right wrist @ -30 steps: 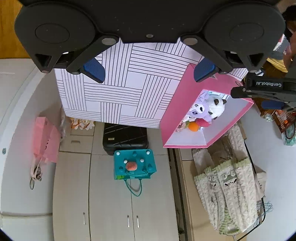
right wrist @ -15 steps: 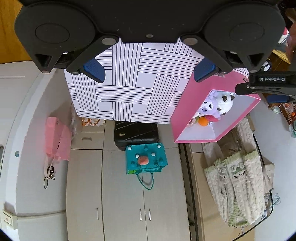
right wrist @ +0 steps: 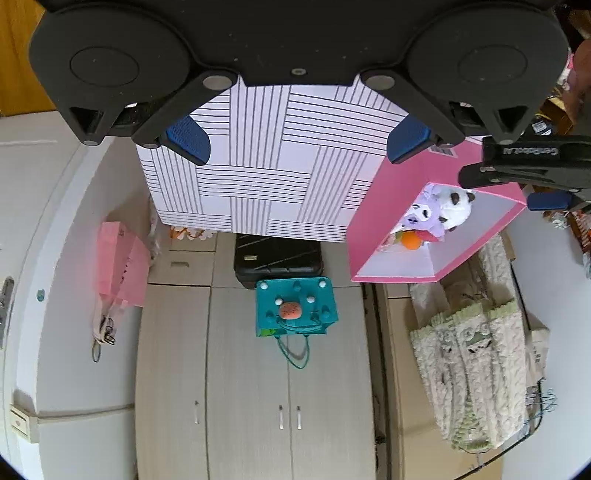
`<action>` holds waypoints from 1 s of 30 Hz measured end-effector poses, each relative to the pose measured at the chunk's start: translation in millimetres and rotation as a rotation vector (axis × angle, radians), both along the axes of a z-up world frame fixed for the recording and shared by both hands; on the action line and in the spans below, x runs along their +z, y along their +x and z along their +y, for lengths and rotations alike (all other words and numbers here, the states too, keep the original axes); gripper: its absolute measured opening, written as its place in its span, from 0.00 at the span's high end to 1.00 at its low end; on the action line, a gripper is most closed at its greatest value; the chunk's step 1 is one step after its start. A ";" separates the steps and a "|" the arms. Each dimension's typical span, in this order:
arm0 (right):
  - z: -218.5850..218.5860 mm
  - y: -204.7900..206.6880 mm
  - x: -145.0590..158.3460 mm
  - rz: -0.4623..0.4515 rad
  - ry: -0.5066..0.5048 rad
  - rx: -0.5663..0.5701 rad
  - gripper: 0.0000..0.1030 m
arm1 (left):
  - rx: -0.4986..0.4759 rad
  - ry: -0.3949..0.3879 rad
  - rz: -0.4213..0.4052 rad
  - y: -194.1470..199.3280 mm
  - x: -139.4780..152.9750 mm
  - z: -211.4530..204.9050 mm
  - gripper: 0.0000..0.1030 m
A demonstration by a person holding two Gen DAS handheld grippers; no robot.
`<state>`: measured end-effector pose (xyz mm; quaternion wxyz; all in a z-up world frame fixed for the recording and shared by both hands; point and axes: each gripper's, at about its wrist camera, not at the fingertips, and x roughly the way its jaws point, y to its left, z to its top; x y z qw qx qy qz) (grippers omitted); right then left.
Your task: Organize soft objects
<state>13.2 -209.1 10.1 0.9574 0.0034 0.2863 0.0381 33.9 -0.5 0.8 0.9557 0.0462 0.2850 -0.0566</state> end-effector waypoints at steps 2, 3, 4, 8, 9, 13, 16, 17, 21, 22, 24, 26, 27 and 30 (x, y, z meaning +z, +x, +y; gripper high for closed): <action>0.1 2.6 -1.9 0.002 -0.010 -0.019 0.00 | 0.003 -0.004 -0.011 -1.1 0.6 -0.3 0.00; 0.3 3.4 -3.1 0.003 -0.018 -0.028 0.00 | 0.002 -0.007 -0.012 -1.1 0.8 -0.4 0.00; 0.4 4.4 -4.0 0.004 -0.026 -0.038 0.00 | 0.000 -0.010 -0.014 -1.1 0.6 -0.2 0.00; 1.3 6.0 -7.3 -0.001 -0.060 -0.065 0.00 | 0.000 -0.016 -0.030 -2.0 -0.5 0.6 0.00; 2.3 5.4 -7.7 -0.009 -0.071 -0.067 0.00 | 0.001 -0.016 -0.033 -2.2 -1.1 0.8 0.00; 3.3 0.8 -7.2 -0.041 -0.089 -0.062 0.00 | 0.007 -0.008 -0.058 -3.5 -2.6 0.5 0.00; 1.9 -2.8 -6.2 -0.058 -0.072 -0.055 0.00 | 0.006 -0.015 -0.070 -5.3 -3.8 1.2 0.00; 1.3 -3.5 -6.3 -0.063 -0.066 -0.054 0.00 | 0.005 -0.018 -0.072 -6.0 -3.9 1.5 0.00; -0.3 -6.7 -10.0 -0.084 -0.037 -0.072 0.00 | 0.005 -0.016 -0.086 -9.1 -4.6 2.3 0.00; -0.5 -6.9 -11.8 -0.081 -0.032 -0.071 0.00 | 0.004 -0.014 -0.091 -9.2 -4.7 2.5 0.00; -1.1 -8.5 -14.1 -0.084 -0.024 -0.075 0.00 | 0.001 -0.008 -0.095 -10.4 -5.4 1.7 0.00; -0.7 -11.8 -14.9 -0.101 -0.032 -0.084 0.00 | -0.006 -0.004 -0.092 -11.1 -6.4 0.5 0.00; -0.7 -13.2 -14.7 -0.111 -0.038 -0.091 0.00 | -0.010 -0.006 -0.087 -10.3 -7.0 0.3 0.00; -4.5 -16.0 -12.0 -0.129 -0.038 -0.119 0.00 | -0.016 -0.008 -0.082 -10.7 -8.0 -0.7 0.00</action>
